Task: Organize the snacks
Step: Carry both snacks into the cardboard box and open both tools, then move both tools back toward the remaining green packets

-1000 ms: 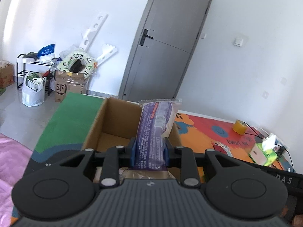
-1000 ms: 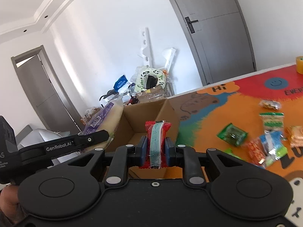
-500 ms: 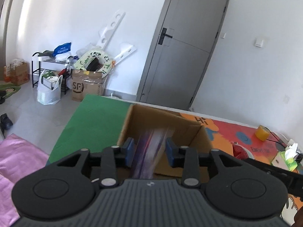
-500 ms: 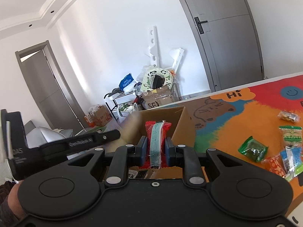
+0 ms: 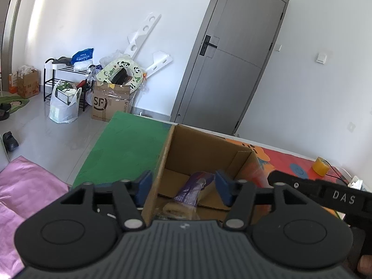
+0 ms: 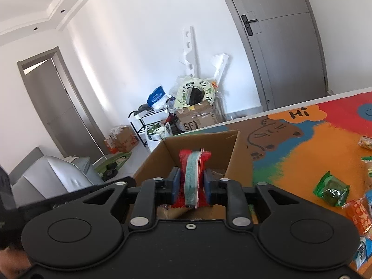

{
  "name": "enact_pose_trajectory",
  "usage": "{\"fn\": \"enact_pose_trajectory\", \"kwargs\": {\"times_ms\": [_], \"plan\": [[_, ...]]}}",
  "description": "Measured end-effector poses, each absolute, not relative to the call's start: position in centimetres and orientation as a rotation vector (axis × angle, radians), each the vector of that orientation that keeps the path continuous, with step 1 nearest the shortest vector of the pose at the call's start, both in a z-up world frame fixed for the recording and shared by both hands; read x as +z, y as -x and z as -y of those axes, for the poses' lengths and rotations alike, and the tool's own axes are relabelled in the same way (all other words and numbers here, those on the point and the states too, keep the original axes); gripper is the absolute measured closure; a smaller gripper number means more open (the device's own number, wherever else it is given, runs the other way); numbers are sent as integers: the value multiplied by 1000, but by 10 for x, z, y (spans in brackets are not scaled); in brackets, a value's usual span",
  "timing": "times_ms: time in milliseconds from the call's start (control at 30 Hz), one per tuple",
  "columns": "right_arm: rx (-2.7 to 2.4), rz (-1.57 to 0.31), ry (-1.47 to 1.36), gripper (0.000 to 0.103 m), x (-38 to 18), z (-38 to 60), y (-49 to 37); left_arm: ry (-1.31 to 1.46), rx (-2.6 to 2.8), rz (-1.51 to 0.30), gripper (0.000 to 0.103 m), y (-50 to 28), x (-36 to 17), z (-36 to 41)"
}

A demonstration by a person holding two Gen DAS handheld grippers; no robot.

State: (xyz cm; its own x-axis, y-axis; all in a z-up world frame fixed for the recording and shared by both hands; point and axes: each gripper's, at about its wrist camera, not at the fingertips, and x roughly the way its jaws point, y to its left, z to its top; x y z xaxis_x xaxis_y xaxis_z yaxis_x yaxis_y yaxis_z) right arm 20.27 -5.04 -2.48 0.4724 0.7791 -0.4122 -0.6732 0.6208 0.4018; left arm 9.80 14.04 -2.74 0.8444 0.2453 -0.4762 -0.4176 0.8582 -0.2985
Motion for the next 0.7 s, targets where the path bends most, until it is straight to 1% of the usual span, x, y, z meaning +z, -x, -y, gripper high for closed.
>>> {"fn": "enact_pose_trajectory", "kwargs": {"times_ms": [67, 133, 200, 233, 267, 300, 367, 400, 467, 700], "plan": [[887, -603, -193, 67, -25, 54, -201, 406, 353, -437, 33, -97, -27, -139], [874, -609, -195, 67, -26, 61, -200, 399, 350, -435, 28, -96, -27, -136], [853, -611, -196, 60, -28, 69, -197, 392, 348, -440, 26, -97, -26, -131], [842, -609, -198, 51, -29, 75, -195, 395, 347, -441, 26, -97, -26, -128], [833, -604, -198, 45, -29, 81, -194, 395, 340, -439, 24, -97, -26, -124], [824, -599, -197, 43, -30, 86, -192, 392, 333, -437, 23, -98, -25, -122], [804, -598, -204, 36, -32, 98, -190, 383, 323, -437, 18, -99, -26, -114], [793, -600, -213, 34, -34, 105, -191, 379, 319, -437, 17, -99, -25, -110], [767, -593, -227, 26, -37, 119, -190, 367, 305, -433, 15, -100, -25, -100], [696, -589, -259, 20, -45, 163, -190, 340, 239, -434, 13, -101, -23, -65]]}}
